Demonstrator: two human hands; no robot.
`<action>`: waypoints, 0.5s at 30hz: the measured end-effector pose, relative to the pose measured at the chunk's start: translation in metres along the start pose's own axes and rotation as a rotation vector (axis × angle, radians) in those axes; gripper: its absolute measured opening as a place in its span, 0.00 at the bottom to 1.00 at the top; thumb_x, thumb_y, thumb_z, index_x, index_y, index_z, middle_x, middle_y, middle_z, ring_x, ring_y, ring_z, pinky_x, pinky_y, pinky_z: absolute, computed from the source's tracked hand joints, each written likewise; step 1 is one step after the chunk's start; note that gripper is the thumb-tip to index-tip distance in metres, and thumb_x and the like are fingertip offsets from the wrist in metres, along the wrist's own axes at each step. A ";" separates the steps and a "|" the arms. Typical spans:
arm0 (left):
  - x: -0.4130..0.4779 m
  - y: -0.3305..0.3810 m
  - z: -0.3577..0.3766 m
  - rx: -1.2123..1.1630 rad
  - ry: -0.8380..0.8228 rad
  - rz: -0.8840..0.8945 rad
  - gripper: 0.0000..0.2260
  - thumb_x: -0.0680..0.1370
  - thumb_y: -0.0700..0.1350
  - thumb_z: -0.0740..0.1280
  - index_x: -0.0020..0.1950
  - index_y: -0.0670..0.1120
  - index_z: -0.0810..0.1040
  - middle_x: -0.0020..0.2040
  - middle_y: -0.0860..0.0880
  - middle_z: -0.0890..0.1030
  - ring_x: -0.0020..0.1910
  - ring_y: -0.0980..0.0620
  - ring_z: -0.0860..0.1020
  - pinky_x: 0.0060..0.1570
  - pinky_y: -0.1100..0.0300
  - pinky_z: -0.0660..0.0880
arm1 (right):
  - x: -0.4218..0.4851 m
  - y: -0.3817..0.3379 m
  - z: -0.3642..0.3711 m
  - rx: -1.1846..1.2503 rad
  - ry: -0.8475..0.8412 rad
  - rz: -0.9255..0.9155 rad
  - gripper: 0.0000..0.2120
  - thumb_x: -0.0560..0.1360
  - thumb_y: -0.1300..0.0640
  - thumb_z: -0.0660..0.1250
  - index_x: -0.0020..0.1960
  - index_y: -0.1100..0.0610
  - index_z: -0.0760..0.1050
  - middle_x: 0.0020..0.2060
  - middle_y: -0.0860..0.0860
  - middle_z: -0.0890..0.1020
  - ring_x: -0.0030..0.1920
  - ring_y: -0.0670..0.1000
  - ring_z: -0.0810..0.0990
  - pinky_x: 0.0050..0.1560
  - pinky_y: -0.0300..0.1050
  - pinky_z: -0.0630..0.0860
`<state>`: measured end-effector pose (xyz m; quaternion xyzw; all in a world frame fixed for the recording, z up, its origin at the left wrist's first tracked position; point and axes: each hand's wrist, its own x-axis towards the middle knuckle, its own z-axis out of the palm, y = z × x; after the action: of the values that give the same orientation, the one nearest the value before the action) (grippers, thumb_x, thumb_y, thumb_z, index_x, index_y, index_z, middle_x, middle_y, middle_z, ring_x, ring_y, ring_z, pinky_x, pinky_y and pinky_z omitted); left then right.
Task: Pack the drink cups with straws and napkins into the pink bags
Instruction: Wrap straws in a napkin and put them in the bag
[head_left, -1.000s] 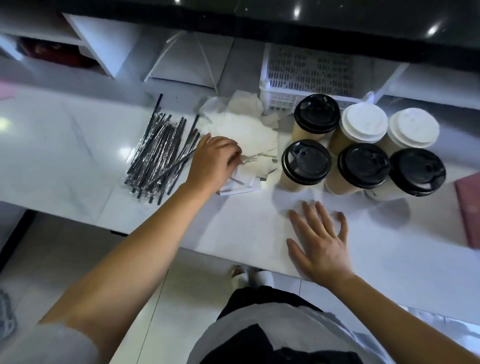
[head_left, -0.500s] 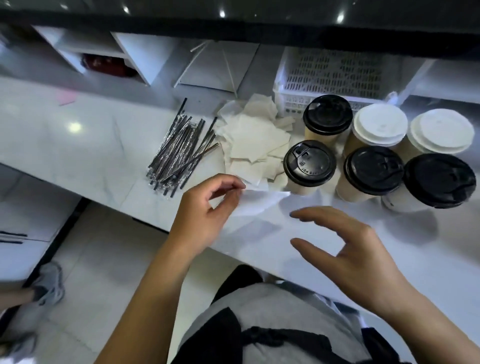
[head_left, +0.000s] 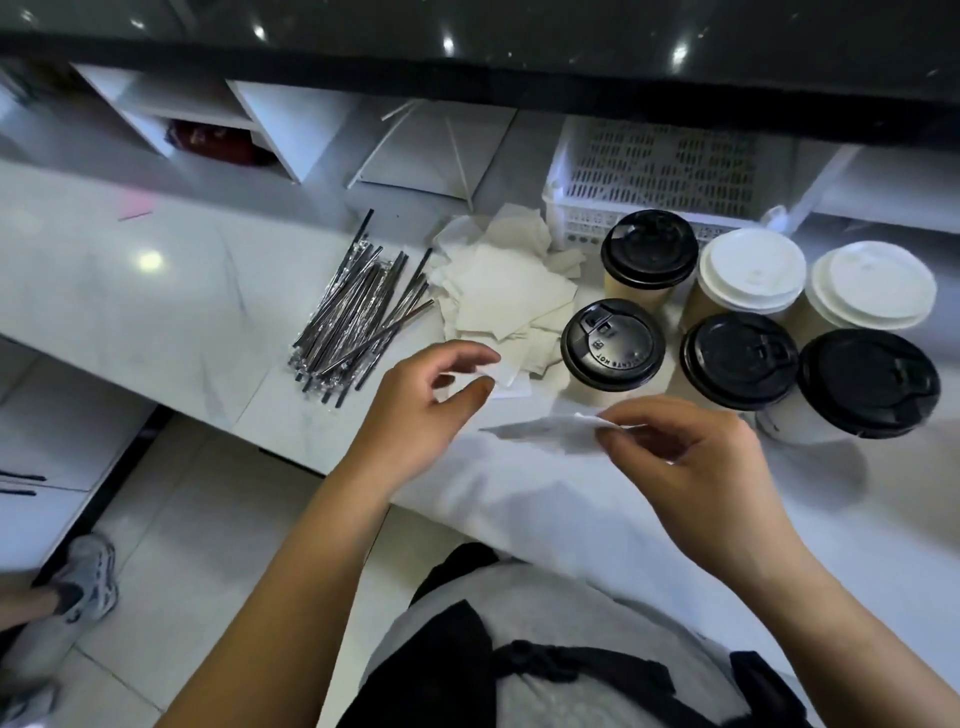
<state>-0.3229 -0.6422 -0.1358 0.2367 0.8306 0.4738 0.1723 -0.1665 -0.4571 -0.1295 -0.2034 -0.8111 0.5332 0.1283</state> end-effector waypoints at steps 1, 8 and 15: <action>0.014 -0.012 0.003 0.138 -0.010 0.035 0.13 0.77 0.39 0.72 0.58 0.52 0.81 0.57 0.59 0.82 0.57 0.58 0.79 0.59 0.68 0.70 | 0.000 0.001 -0.003 0.018 0.020 0.038 0.08 0.74 0.62 0.74 0.42 0.48 0.83 0.35 0.37 0.83 0.35 0.41 0.81 0.36 0.33 0.73; 0.106 -0.067 0.021 0.765 -0.111 0.360 0.25 0.72 0.43 0.74 0.69 0.48 0.75 0.68 0.45 0.75 0.67 0.42 0.73 0.65 0.47 0.68 | -0.010 -0.001 -0.010 0.035 0.217 0.198 0.09 0.73 0.60 0.75 0.41 0.46 0.83 0.37 0.39 0.85 0.35 0.40 0.83 0.32 0.32 0.73; 0.120 -0.091 0.014 0.647 -0.017 0.574 0.12 0.78 0.49 0.66 0.51 0.43 0.84 0.54 0.46 0.84 0.54 0.45 0.81 0.59 0.51 0.73 | -0.022 -0.010 0.006 0.099 0.393 0.351 0.06 0.73 0.61 0.74 0.43 0.50 0.85 0.35 0.48 0.87 0.36 0.50 0.85 0.40 0.48 0.80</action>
<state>-0.4360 -0.6053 -0.2295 0.5039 0.8353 0.2156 -0.0429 -0.1517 -0.4753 -0.1228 -0.4339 -0.6960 0.5365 0.1986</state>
